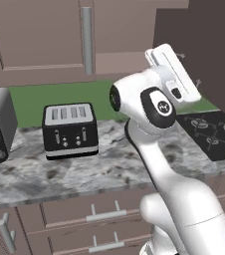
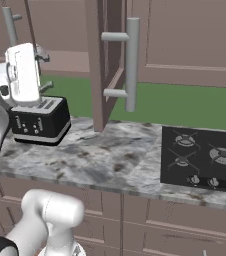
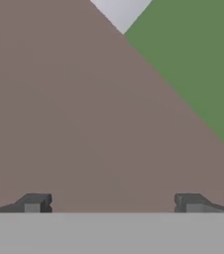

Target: Open the cabinet, pick the kettle from the cabinet, and place it in the sink.

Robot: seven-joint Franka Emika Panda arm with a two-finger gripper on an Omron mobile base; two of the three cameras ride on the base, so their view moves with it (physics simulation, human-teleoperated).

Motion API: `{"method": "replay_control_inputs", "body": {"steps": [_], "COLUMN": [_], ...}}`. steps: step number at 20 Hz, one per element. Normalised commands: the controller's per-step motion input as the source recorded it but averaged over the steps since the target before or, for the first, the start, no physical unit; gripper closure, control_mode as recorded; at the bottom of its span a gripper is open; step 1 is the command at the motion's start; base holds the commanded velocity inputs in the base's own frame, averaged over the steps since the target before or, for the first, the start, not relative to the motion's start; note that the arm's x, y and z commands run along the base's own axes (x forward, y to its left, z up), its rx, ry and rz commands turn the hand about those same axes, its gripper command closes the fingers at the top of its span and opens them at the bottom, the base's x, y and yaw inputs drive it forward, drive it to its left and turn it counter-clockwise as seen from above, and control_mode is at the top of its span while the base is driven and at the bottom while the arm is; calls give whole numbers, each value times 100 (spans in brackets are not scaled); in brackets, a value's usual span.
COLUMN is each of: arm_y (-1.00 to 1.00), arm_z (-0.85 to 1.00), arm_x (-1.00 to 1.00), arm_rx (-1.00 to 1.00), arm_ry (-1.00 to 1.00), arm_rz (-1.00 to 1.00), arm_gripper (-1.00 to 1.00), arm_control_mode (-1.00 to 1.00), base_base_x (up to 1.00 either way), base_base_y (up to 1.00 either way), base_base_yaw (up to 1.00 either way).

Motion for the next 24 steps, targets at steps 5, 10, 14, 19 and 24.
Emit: {"method": "replay_control_inputs", "body": {"steps": [5,10,14,19,24], "arm_y": [54,52,46,38,37], "arm_z": [18,14,8,1,0], "arm_x": [-8,-6,-1,0,1], "arm_rx": [-23,-23,-18,-12,-8], "arm_ry": [23,16,18,13,19], "arm_rz": [35,34,28,17,14], "arm_gripper": [-100,-100,-100,-100,-100], "arm_control_mode": [-100,-100,-100,-100,-100], "base_base_x": [0,0,0,0,0], "base_base_y": [0,0,0,0,0], "base_base_yaw": [0,0,0,0,0]}}
